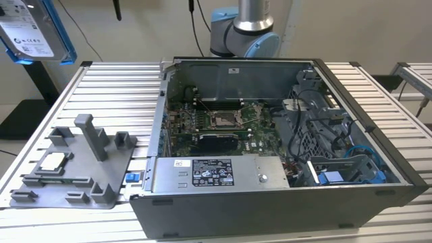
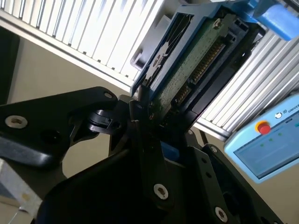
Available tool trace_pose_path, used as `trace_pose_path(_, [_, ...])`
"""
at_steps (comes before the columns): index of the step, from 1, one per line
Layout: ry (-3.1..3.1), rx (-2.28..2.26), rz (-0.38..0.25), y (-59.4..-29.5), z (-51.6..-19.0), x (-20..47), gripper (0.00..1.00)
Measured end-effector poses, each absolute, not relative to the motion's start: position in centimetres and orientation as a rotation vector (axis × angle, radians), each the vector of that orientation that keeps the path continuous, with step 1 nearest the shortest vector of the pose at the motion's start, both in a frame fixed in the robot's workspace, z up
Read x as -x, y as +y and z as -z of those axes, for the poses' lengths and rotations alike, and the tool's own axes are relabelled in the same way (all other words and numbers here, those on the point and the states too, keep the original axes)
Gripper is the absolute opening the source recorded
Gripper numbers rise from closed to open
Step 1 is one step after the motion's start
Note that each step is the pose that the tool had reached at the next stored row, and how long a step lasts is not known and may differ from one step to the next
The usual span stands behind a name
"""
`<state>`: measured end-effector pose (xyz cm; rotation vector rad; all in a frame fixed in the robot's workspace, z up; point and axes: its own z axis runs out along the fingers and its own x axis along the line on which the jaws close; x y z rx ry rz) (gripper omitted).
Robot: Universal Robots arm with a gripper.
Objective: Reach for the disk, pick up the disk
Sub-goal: 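Pick up the disk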
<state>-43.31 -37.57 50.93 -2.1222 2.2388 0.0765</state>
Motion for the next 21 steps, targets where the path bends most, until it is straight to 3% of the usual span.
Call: trace_pose_path(21, [2.239, 2.122, -0.076, -37.6, -50.9, 40.3, 0.0])
